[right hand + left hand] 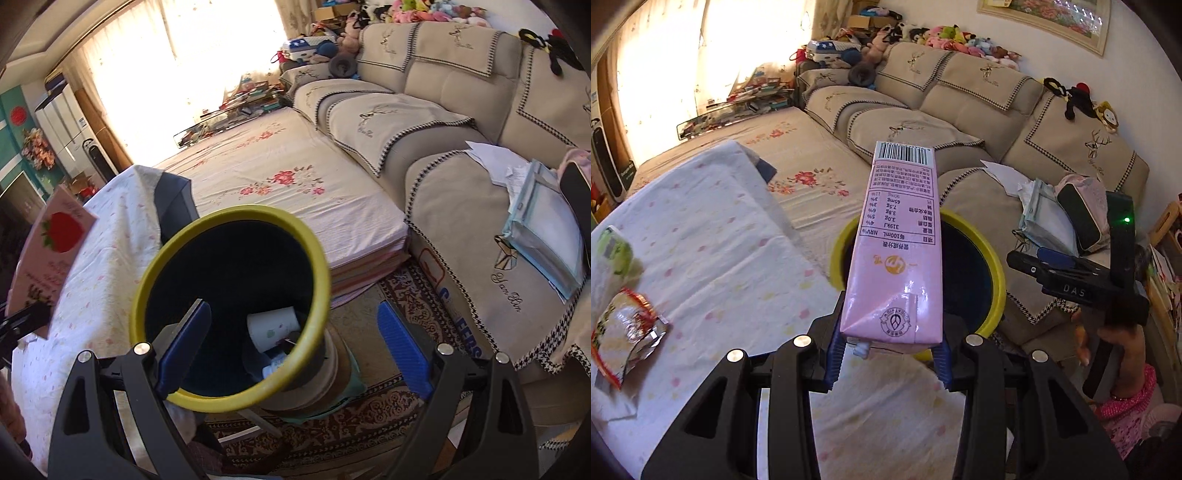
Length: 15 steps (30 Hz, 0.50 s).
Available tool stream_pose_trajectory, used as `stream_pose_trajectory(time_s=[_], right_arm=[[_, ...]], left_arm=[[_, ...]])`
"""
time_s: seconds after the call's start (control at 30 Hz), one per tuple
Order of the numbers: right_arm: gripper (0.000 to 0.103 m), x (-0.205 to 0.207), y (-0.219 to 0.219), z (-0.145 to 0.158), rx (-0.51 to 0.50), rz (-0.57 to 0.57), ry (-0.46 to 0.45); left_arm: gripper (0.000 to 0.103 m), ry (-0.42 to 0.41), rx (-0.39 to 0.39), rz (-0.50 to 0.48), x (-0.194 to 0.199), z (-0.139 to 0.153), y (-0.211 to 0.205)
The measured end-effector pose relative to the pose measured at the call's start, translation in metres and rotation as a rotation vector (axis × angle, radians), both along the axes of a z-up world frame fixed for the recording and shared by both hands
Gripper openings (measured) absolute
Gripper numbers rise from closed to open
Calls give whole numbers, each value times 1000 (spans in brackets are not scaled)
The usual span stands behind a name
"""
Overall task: Collect trash
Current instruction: 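Carry the carton over the bin and open the left gripper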
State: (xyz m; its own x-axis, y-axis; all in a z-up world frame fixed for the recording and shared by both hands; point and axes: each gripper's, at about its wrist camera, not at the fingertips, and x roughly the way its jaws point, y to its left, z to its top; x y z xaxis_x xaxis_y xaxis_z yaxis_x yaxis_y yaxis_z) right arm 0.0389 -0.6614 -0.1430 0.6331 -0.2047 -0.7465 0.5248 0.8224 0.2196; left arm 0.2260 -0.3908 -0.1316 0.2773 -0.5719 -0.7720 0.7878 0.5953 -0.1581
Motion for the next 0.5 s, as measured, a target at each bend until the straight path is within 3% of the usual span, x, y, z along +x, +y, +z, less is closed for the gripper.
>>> stream_pose_trajectory(time_s=[0.13, 0.33, 0.5], right_arm=[[87, -11, -16, -5, 17, -25, 7], [87, -16, -28, -11, 27, -42, 10], [87, -16, -29, -12, 32, -38, 7]], left_arm=[[40, 49, 43, -33, 11, -23, -46], [40, 44, 85, -43, 16, -40, -87], [53, 34, 88, -24, 15, -39, -89]])
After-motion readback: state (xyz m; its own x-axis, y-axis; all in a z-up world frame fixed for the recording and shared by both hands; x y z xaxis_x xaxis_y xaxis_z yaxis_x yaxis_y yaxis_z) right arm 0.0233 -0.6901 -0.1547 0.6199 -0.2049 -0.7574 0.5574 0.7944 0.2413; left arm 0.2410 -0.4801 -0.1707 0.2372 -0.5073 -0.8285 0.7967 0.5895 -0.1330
